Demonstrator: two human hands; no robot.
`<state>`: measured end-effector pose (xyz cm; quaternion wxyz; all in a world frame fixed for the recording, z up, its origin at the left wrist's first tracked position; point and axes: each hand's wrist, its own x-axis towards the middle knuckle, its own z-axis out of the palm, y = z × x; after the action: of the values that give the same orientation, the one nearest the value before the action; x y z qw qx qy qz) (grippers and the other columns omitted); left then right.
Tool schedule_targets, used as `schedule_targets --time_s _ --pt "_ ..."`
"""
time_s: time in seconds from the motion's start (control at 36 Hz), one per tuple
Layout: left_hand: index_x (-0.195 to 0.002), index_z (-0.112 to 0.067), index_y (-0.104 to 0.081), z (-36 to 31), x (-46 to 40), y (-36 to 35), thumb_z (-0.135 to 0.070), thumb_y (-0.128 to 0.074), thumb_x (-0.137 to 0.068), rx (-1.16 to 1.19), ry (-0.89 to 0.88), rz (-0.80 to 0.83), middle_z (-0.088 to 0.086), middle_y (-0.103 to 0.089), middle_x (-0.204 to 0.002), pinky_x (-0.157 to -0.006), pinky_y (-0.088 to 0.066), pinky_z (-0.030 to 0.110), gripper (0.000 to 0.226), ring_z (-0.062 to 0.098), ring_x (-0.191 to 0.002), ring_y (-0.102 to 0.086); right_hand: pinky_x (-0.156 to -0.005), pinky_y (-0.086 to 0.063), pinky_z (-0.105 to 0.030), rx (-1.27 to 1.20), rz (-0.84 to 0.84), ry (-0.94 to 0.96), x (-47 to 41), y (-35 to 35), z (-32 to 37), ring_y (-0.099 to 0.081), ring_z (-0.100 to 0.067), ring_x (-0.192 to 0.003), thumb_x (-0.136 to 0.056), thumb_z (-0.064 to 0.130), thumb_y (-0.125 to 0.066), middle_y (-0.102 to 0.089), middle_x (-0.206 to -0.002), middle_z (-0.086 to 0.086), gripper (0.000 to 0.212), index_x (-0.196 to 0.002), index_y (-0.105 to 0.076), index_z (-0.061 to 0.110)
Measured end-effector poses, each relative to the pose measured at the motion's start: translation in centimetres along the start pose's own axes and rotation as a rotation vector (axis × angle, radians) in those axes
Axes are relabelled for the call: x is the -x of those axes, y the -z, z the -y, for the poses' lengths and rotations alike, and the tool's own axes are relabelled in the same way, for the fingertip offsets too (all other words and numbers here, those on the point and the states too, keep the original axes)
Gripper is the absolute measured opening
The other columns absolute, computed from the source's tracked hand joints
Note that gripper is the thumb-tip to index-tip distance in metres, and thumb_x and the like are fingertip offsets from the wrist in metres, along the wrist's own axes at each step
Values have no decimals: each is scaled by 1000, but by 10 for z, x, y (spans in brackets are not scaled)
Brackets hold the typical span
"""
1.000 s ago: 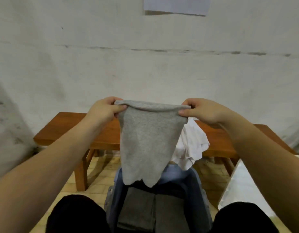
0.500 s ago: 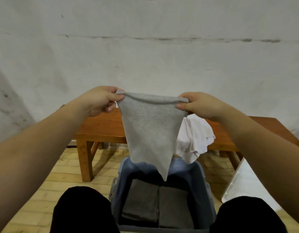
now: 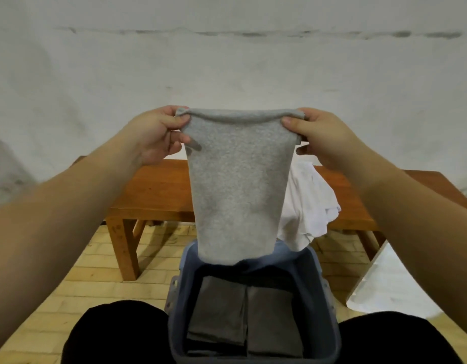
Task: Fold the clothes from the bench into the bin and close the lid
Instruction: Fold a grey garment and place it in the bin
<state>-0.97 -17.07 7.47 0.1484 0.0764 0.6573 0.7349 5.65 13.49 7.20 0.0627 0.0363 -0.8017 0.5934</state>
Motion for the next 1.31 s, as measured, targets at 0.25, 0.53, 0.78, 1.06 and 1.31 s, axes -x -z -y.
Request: schedule_targets --time_s 0.25,0.53,0.78,1.06,1.31 --pt "-105 -12 -56 25 -87 -3 -6 -48 -101 -78 95 -71 6 -69 -92 -50 -51 19 11 15 -70 -73 -61 -51 -21 27 -38 -153 -82 -3 -53 -55 -13 -80 -96 26 -62 -60 -91 -2 16 -104 -67 13" --pt "-99 -14 -56 77 -188 3 -4 -47 -102 -100 59 -168 9 -66 -98 -77 -57 23 14 15 -81 -70 -87 -56 -26 -26 -163 -179 -174 -14 -122 -63 -15 -95 -98 19 -59 -62 -97 -2 8 -91 -63 17" --pt "-95 -13 -59 119 -212 11 -1 -49 -101 -75 16 -174 11 -63 -104 -81 -55 22 16 17 -93 -66 -96 -54 -45 106 -200 -203 -192 -30 -164 -66 -27 -101 -94 30 -58 -67 -95 -5 13 -85 -63 23" --pt "-107 -22 -68 144 -105 16 -21 -57 -98 -411 63 -63 -2 -71 -101 -86 -55 36 14 20 -99 -67 -67 -44 -24 237 -112 -196 -83 -47 -179 -59 -12 -77 -94 23 -56 -67 -88 2 10 -96 -65 29" --pt "-108 -28 -66 209 -19 2 -21 -57 -98 -592 91 -186 -11 -52 -122 -90 -43 21 15 2 -107 -54 -98 -33 -5 428 59 -84 19 -77 -229 -49 6 -111 -90 5 -61 -53 -119 12 23 -100 -63 26"
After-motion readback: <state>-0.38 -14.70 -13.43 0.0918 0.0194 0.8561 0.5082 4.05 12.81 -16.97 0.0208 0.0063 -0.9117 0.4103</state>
